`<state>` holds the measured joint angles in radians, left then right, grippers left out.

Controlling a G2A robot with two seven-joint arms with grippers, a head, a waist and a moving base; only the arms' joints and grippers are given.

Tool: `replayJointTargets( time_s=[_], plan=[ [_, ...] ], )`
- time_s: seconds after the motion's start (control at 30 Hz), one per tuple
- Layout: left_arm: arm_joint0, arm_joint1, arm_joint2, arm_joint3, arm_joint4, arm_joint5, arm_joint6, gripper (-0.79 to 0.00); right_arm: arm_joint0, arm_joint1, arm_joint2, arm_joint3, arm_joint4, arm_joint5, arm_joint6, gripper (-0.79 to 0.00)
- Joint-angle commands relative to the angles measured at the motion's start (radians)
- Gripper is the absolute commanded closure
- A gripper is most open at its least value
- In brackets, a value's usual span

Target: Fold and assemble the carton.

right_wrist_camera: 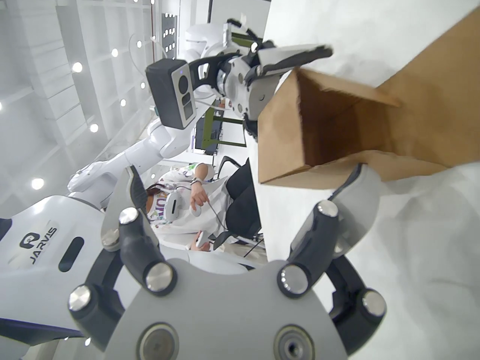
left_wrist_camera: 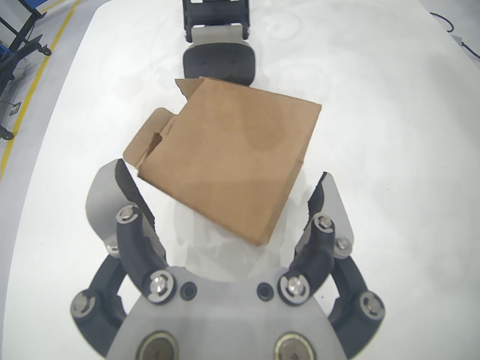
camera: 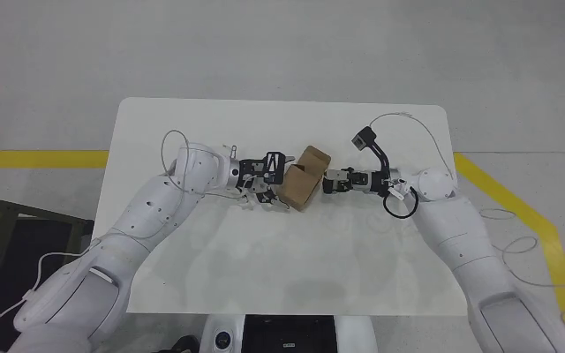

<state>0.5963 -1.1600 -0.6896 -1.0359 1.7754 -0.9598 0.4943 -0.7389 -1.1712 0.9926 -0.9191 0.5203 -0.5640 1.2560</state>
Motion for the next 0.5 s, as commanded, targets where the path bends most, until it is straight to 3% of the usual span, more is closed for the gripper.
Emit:
replayJointTargets(
  time_s=[0.0, 0.23, 0.47],
  plan=[
    [-0.001, 0.001, 0.000, 0.002, 0.002, 0.000, 0.003, -0.785, 0.005, 0.004, 0.012, 0.018, -0.019, -0.017, -0.017, -0.785],
    [0.000, 0.004, -0.005, -0.005, 0.007, 0.000, 0.005, -0.785, 0.034, -0.006, 0.003, 0.054, -0.042, -0.036, -0.058, -0.785],
    [0.013, 0.017, -0.033, -0.019, -0.002, -0.001, -0.014, -0.785, 0.062, -0.027, -0.047, 0.057, 0.001, 0.020, 0.020, -0.785]
  ],
)
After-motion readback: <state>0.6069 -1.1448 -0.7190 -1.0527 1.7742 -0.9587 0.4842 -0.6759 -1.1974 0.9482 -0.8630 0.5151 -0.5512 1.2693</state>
